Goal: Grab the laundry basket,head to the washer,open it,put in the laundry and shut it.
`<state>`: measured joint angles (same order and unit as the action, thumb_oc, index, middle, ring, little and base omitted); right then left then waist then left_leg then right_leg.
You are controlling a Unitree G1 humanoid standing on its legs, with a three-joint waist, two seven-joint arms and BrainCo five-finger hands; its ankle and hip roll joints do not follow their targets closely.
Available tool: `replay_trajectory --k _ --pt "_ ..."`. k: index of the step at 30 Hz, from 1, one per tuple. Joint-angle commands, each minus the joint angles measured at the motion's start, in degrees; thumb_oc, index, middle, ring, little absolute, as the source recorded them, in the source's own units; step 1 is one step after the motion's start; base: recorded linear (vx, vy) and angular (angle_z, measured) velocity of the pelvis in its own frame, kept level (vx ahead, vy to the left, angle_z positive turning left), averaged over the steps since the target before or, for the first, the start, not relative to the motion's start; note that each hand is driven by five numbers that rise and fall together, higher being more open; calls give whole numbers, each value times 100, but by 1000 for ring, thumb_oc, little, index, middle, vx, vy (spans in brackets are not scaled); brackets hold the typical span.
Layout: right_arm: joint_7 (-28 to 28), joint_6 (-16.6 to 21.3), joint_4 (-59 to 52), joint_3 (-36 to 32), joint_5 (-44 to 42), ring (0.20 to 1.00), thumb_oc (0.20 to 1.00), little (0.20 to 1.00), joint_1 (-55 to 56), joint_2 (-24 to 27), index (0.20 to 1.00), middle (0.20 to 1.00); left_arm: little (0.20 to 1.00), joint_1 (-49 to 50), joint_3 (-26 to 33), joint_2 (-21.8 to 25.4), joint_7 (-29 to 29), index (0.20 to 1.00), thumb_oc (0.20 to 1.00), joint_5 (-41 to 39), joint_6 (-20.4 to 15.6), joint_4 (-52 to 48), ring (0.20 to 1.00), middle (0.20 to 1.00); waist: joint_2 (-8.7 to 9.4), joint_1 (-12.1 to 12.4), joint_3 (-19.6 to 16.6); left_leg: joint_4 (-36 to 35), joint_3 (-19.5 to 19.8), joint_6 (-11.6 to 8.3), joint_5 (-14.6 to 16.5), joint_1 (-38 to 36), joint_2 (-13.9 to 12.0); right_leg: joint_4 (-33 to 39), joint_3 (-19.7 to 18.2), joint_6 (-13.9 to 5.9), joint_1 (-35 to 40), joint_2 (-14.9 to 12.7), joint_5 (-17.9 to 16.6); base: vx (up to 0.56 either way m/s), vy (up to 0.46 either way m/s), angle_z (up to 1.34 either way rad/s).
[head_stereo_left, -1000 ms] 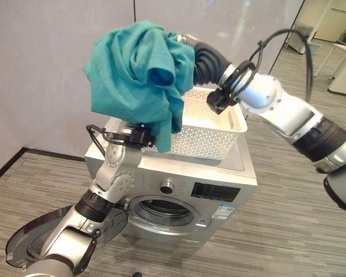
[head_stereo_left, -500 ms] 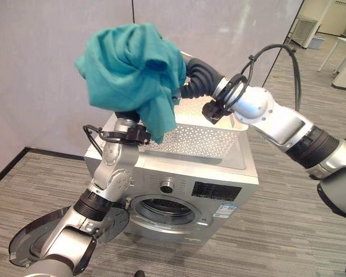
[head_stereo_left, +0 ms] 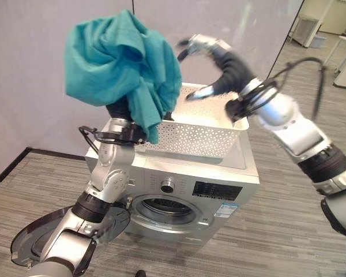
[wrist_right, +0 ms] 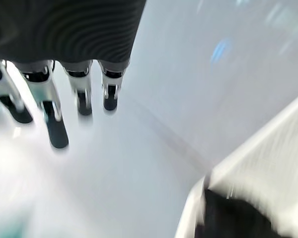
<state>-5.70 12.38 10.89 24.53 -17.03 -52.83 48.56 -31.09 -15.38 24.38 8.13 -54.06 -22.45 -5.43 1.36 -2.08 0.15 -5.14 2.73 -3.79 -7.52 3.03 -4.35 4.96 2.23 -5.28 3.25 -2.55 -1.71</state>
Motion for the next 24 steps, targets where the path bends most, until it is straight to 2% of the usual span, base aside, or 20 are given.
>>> replay_trajectory --k 1,3,4,7,9,10,11,13,14,15,17,18,21,22,23,24 --pt "-795 203 209 -369 482 1000 1000 1000 -153 201 1000 1000 200 -265 187 134 -248 200 200 46 -294 -233 200 200 354 126 -159 14 30 -51 696 -406 7 -177 46 -193 52 -252 380 0 0 0" --pt "-1309 288 306 -1051 705 1000 1000 1000 185 138 1000 1000 200 -45 294 99 -336 200 200 -26 -283 -324 200 200 314 117 -176 14 47 -44 711 -426 15 -189 51 -191 71 -248 409 16 -3 0" --pt "-1312 285 297 -1061 711 1000 1000 1000 202 134 1000 1000 200 -41 290 102 -337 200 200 -27 -282 -326 200 200 319 118 -179 14 48 -44 711 -426 16 -189 52 -191 73 -248 409 0 0 0" --pt "-1934 295 244 -1824 1195 1000 1000 1000 675 313 1000 1000 200 399 355 -50 -578 200 200 -367 -186 -533 200 200 286 103 -186 14 59 -34 728 -429 22 -185 60 -193 90 -248 422 0 0 0" --pt "-2594 166 502 -2797 1629 1000 1000 1000 1440 585 1000 1000 200 1136 406 -63 -904 200 200 -496 35 -774 200 200 254 79 -166 14 75 -19 710 -411 32 -187 67 -198 71 -258 410 0 0 0" --pt "-2906 97 334 -3792 1827 1000 1000 1000 2472 521 1000 1000 200 1935 684 -121 -1091 200 200 -633 283 -824 200 200 222 49 -131 14 86 -6 718 -404 39 -168 69 -203 76 -263 398 -11 -20 4" --pt "-2874 -46 -117 -4528 2268 1000 1000 1000 3415 511 1000 1000 200 2505 839 1 -1368 200 200 -813 545 -806 200 200 192 19 -98 14 94 4 708 -376 50 -171 66 -213 41 -266 393 -1 -21 4" --pt "-2858 -117 -267 -4885 2432 1000 1000 1000 3802 555 1000 1000 200 2715 889 61 -1516 200 200 -873 650 -744 200 200 190 22 -101 14 96 3 703 -365 53 -168 63 -217 27 -267 394 -6 -6 2" --pt "-3039 -195 -314 -5241 2594 1000 1000 1000 4160 533 1000 1000 200 2990 1000 73 -1650 200 200 -930 803 -645 200 200 168 -4 -88 14 85 7 729 -367 57 -158 51 -226 21 -268 407 -29 -6 -6" --pt "-3079 -119 -278 -5681 2431 1000 1000 1000 4603 333 1000 1000 200 3413 1250 67 -1739 200 200 -991 897 -435 200 200 135 -28 -40 14 68 18 683 -337 57 -148 15 -233 -25 -273 361 0 0 0" --pt "-3107 -74 -171 -5822 2284 1000 1000 1000 4803 184 1000 1000 200 3596 1279 61 -1807 200 200 -1116 995 -301 200 200 125 -22 -31 14 61 22 675 -323 57 -134 -8 -234 -41 -275 347 -24 -2 0" --pt "-3098 -80 259 -6013 2097 1000 1000 1000 5232 -124 1000 1000 200 3928 1452 67 -1932 200 200 -1200 1113 -109 200 200 82 -46 18 14 57 29 657 -299 58 -126 -38 -237 -76 -277 330 -46 -1 -6" --pt "-2458 -336 1319 -5901 1640 1000 1000 1000 6003 -440 1000 1000 200 4338 1626 222 -2139 200 200 -1132 1291 329 200 200 44 -81 108 14 11 26 628 -288 63 -120 -112 -239 -105 -279 295 -25 -2 -3" --pt "-2313 -284 1519 -5812 1396 1000 1000 1000 6135 -735 1000 1000 200 4468 1623 162 -2158 200 200 -1172 1365 486 200 200 18 -92 133 14 0 27 647 -294 60 -115 -127 -243 -106 -282 304 -10 -7 -4" --pt "-2308 -273 1527 -5809 1387 1000 1000 1000 6141 -737 1000 1000 200 4474 1624 170 -2164 200 200 -1175 1365 490 200 200 25 -90 126 14 -2 27 648 -295 60 -115 -129 -243 -106 -283 305 0 0 0" --pt "-1921 -117 1936 -5571 907 1000 1000 1000 6227 -1080 1000 1000 200 4657 1593 138 -2272 200 200 -1210 1522 795 200 200 -4 -94 196 14 -17 26 613 -264 65 -111 -170 -250 -152 -287 282 -35 -13 -8"
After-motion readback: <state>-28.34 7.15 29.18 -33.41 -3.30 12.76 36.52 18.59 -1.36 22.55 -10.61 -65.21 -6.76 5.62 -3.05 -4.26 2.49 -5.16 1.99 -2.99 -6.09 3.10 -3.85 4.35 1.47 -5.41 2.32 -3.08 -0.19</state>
